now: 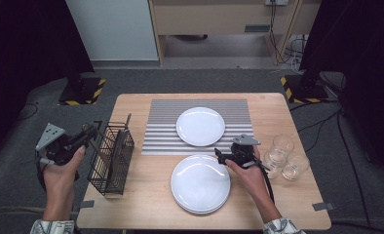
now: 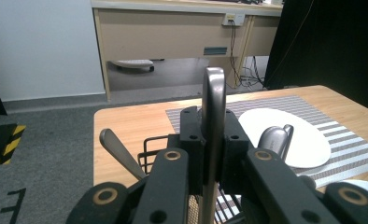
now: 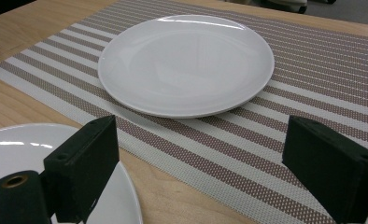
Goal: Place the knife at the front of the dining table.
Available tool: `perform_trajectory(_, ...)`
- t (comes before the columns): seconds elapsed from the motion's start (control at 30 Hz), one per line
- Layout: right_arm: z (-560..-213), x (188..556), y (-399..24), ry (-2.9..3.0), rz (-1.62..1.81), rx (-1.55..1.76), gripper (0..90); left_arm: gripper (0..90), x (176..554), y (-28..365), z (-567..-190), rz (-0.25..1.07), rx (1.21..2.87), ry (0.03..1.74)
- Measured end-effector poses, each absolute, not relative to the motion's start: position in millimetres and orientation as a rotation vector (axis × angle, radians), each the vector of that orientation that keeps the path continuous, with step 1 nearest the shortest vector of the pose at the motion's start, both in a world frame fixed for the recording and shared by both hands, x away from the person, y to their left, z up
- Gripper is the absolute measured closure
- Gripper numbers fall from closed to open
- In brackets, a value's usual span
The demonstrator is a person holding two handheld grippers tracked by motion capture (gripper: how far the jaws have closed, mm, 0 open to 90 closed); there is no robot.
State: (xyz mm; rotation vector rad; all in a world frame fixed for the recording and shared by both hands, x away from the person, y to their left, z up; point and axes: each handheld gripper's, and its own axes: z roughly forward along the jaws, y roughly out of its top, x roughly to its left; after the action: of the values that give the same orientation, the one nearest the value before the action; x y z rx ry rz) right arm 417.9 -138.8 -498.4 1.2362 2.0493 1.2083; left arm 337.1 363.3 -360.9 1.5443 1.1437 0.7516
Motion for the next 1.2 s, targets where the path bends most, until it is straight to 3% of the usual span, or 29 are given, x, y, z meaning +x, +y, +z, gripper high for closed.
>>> perform_trajectory(1.2,-497,418,-138,2.049,1.206,1.224,10.9,82.5,294,354,-313,0.807,1.534,0.999)
